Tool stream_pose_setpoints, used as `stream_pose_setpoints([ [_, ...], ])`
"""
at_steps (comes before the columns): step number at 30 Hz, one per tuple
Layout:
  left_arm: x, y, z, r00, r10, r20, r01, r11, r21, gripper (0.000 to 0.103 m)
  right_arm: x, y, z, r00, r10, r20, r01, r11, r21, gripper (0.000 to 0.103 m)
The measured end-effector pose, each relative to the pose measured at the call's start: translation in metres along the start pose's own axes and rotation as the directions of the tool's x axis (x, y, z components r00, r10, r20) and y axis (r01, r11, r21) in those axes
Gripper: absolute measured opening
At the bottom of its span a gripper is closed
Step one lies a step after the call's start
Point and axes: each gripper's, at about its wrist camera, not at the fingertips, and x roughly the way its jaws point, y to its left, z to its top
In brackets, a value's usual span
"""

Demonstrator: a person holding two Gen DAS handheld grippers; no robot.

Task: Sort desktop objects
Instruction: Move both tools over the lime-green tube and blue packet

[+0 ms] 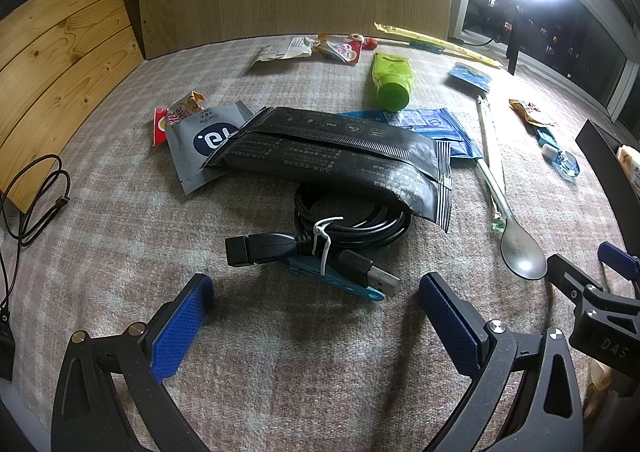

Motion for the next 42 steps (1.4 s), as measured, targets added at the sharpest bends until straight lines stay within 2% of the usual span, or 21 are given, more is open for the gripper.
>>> stream_pose_setpoints([
  [8,0.0,0.003,-0.002,1.0,-0.002,-0.009,0.002,1.0,0.003,0.103,-0.006,-0.002,-0.005,1.0,0.003,-0.022,-0.003,1.0,-0.006,0.103],
  [15,0.003,0.004,-0.001,0.999,0.001,-0.04,-0.001,1.0,0.001,0.103,0.0,-0.001,0.004,0.991,0.031,-0.132,-0.039,0.998,-0.054,0.103],
  [19,0.003,0.004,0.001,0.997,0.006,-0.077,-0.007,1.0,-0.006,0.103,-0.001,-0.001,0.002,0.986,0.041,-0.159,-0.053,0.996,-0.071,0.103],
  [21,0.004,0.004,0.003,0.992,0.004,-0.123,-0.004,1.0,-0.004,0.103,0.0,-0.002,0.003,0.983,0.044,-0.18,-0.058,0.995,-0.077,0.103],
  [26,0.005,0.009,0.004,0.976,-0.007,-0.216,0.008,1.0,0.002,0.102,0.0,-0.002,0.005,0.966,0.05,-0.252,-0.076,0.993,-0.095,0.103],
  [31,-0.008,0.019,0.005,0.969,-0.006,-0.246,0.0,1.0,-0.023,0.099,-0.003,-0.005,0.008,0.94,0.09,-0.328,-0.12,0.99,-0.07,0.103],
  [33,-0.015,0.02,0.007,0.972,0.003,-0.234,-0.008,1.0,-0.02,0.099,-0.009,-0.012,0.012,0.94,0.116,-0.321,-0.135,0.99,-0.037,0.103],
  [38,-0.049,0.023,0.029,0.984,0.014,-0.18,-0.017,1.0,-0.017,0.099,-0.032,-0.027,0.034,0.962,0.104,-0.254,-0.11,0.994,-0.013,0.103],
  [42,-0.065,0.023,0.06,0.989,0.003,-0.148,-0.007,1.0,-0.027,0.098,-0.038,-0.033,0.068,0.97,0.113,-0.215,-0.112,0.994,0.013,0.103],
])
